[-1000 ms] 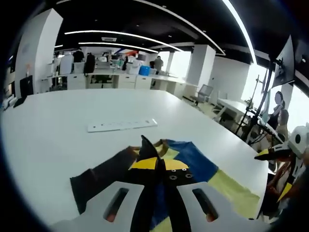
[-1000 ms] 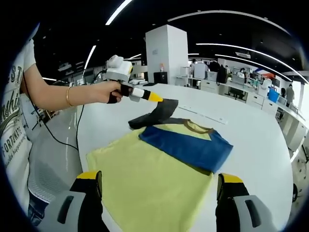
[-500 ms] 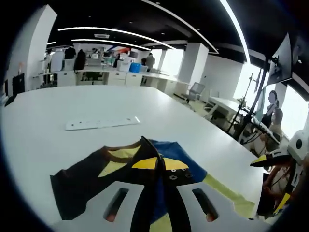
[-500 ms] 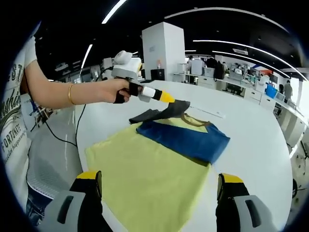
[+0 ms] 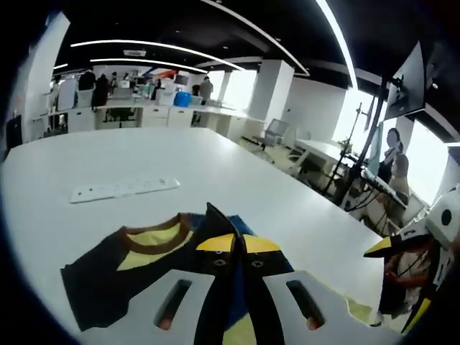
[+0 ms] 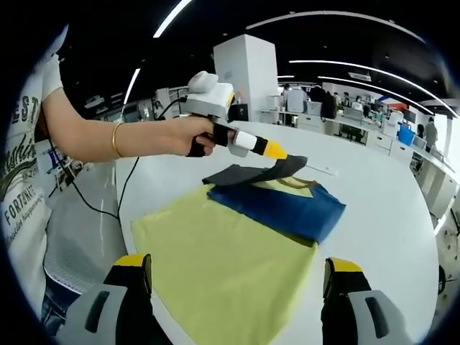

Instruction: Fold the garment on the visible template until the final outline fits inside the template.

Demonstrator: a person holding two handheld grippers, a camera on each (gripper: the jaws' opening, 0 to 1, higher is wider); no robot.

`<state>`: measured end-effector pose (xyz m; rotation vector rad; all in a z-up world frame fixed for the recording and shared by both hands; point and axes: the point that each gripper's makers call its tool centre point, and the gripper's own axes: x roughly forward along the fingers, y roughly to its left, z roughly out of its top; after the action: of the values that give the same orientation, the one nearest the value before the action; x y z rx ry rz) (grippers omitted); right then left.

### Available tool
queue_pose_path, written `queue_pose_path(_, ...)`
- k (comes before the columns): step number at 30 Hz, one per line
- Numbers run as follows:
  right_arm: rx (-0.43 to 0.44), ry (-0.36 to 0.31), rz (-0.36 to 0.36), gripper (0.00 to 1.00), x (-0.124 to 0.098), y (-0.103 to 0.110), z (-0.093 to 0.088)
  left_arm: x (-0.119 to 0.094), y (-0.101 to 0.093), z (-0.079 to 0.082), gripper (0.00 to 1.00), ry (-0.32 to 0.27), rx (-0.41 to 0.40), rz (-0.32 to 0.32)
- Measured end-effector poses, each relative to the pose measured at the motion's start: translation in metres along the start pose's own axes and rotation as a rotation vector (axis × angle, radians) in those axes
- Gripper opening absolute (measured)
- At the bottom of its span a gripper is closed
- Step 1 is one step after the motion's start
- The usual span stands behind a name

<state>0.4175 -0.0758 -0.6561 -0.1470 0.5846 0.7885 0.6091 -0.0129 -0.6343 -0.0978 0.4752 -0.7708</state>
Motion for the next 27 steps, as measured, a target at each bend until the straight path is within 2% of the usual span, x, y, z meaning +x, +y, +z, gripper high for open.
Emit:
queue_pose_path(6,0.008,0.011,-0.009,0.99,-0.002,-0.003,-0.004,0.013,-0.020,0.005,0.00,-0.006,0.012,-0.045)
queue_pose_path(12,0.016,-0.008,-0.013,0.99,-0.004,-0.005,0.003,0.024,-0.028,-0.001,0.00,0.011,-0.015,-0.068)
queue_pose_path(22,0.023,-0.013,-0.029,0.99,-0.006,-0.007,0.002,0.040,-0.040,-0.021,0.00,0.051,-0.031,-0.089)
queue_pose_path(27,0.027,-0.011,-0.041,0.99,-0.007,-0.009,0.000,0.049,-0.046,-0.037,0.00,0.092,-0.016,-0.095)
